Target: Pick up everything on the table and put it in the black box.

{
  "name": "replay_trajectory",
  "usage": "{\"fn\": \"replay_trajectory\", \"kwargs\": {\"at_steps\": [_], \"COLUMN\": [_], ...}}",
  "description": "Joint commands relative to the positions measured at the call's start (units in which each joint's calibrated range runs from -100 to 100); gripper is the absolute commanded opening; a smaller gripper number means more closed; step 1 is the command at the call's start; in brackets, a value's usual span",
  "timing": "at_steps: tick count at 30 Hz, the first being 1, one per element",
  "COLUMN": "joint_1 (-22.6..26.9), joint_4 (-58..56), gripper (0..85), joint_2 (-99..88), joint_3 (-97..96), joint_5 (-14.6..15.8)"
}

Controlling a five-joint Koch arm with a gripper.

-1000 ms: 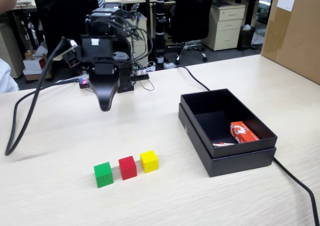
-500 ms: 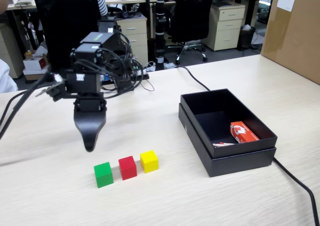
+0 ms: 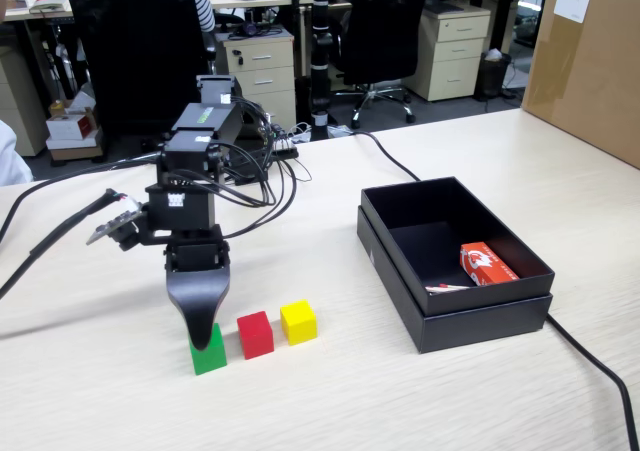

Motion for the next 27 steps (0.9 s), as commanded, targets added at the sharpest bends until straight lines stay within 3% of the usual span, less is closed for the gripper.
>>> {"fn": "replay_trajectory", "kwargs": {"at_steps": [1,7,12,15,17,18,23,27], "joint_1": [0.5,0.5,0.5,0.4,0.2,-0.1,-0.6,-0.4], "joint_4": [0.3,0.3,0.3,0.3,0.3,0.3,0.3,-0.1], "gripper": [44.8,43.7,33.1,21.8,10.5,0.8,0.8,0.8], "joint_2": [-0.7,2.2,3.3,3.6,3.6,3.7,-4.2,-22.8], "joint_3": [5.8,6.7,7.3,7.7,8.3,9.0,4.4,-7.6], "joint_5": [-0.6,-0.7,-1.2,-1.2,-0.9,-0.8,-0.4,0.7]}}
